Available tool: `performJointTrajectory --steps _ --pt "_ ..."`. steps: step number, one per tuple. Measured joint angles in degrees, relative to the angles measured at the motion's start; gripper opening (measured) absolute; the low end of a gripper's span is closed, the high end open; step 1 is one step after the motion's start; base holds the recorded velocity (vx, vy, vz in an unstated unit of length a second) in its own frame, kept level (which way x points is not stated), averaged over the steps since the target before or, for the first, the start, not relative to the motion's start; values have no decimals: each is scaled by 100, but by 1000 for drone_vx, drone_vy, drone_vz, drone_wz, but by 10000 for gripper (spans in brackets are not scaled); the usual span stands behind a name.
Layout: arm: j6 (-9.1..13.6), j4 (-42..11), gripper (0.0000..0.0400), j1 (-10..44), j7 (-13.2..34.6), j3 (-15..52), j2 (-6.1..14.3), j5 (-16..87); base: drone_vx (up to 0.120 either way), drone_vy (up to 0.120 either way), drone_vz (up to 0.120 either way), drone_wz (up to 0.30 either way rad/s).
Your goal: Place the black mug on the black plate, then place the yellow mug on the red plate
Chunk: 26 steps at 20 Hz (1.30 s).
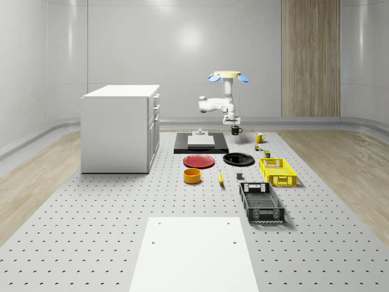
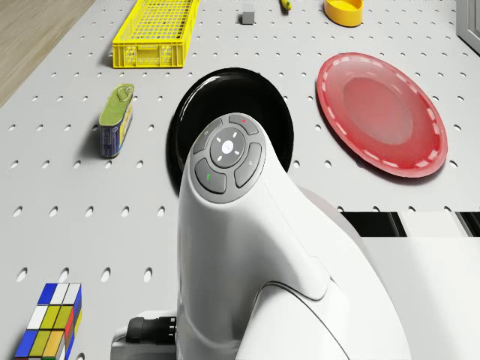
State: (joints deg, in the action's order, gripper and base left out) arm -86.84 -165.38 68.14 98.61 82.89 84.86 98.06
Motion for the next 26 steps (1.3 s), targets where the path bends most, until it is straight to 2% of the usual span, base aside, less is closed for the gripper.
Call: performJointTrajectory --steps 26 --pt "-268 7 100 37 31 46 288 -117 120 0 0 0"
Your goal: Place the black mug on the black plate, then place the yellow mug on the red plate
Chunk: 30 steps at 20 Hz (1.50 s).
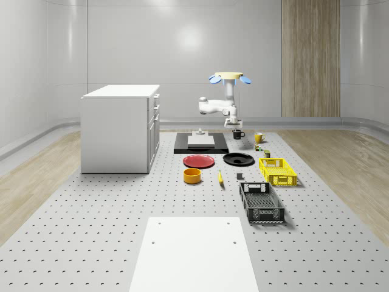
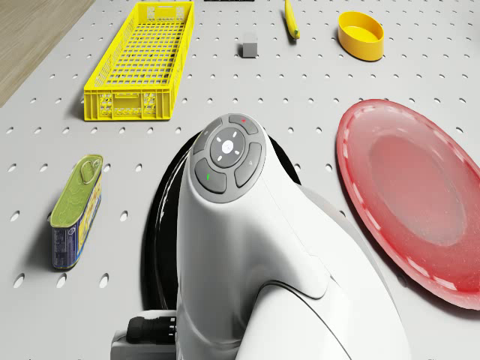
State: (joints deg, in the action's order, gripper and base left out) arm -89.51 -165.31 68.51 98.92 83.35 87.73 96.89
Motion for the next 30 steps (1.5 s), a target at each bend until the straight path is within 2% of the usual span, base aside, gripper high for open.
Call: performJointTrajectory --steps 27,30 --pt "-174 4 100 22 17 26 186 -72 120 0 0 0" --pt "-188 4 100 24 19 28 201 -78 120 -93 0 0"
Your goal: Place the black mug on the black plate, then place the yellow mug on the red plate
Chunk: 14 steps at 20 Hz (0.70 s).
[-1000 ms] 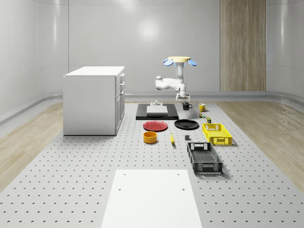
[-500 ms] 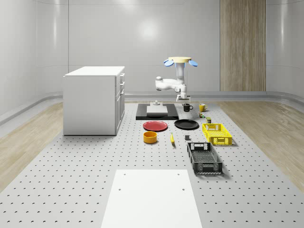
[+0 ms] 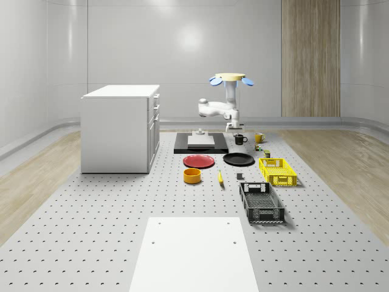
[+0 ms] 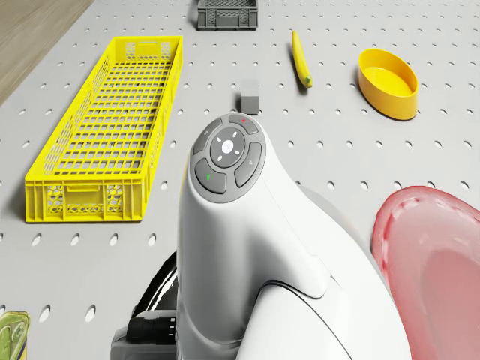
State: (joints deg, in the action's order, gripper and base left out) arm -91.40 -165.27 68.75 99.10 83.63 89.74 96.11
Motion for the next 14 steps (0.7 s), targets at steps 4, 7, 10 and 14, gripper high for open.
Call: performJointTrajectory --steps 4,7,10,14 --pt "-17 0 100 2 2 3 18 -7 90 -80 0 0" --pt "-29 1 100 4 3 4 31 -12 107 0 0 0" --pt "-40 1 100 5 4 6 43 -17 120 0 -27 0" --pt "-54 1 100 7 5 8 58 -22 110 0 -120 0"
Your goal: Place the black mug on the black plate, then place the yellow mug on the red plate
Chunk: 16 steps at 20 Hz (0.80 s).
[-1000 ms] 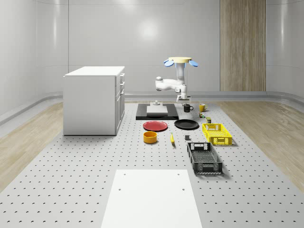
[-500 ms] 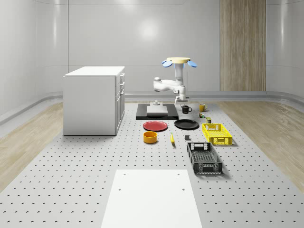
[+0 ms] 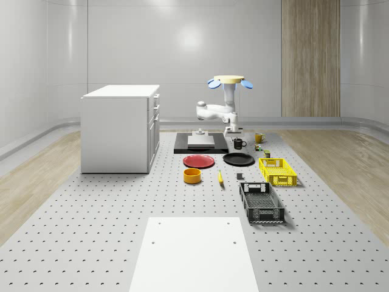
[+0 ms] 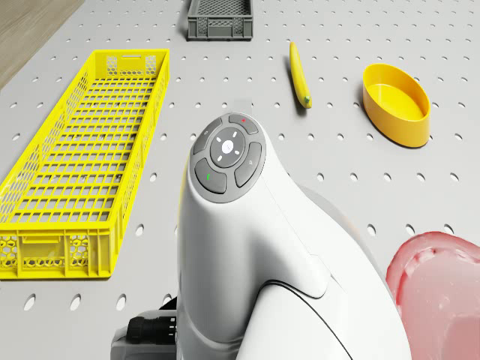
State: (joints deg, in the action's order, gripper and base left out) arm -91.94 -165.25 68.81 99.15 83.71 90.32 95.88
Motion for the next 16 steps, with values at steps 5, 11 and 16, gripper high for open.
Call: performJointTrajectory --steps 5,11,16 --pt "-15 0 100 2 1 2 16 -6 16 0 -120 0" --pt "-31 1 100 4 3 4 33 -13 107 0 -40 0" --pt "-90 16 100 18 6 -142 54 123 0 0 0 0"
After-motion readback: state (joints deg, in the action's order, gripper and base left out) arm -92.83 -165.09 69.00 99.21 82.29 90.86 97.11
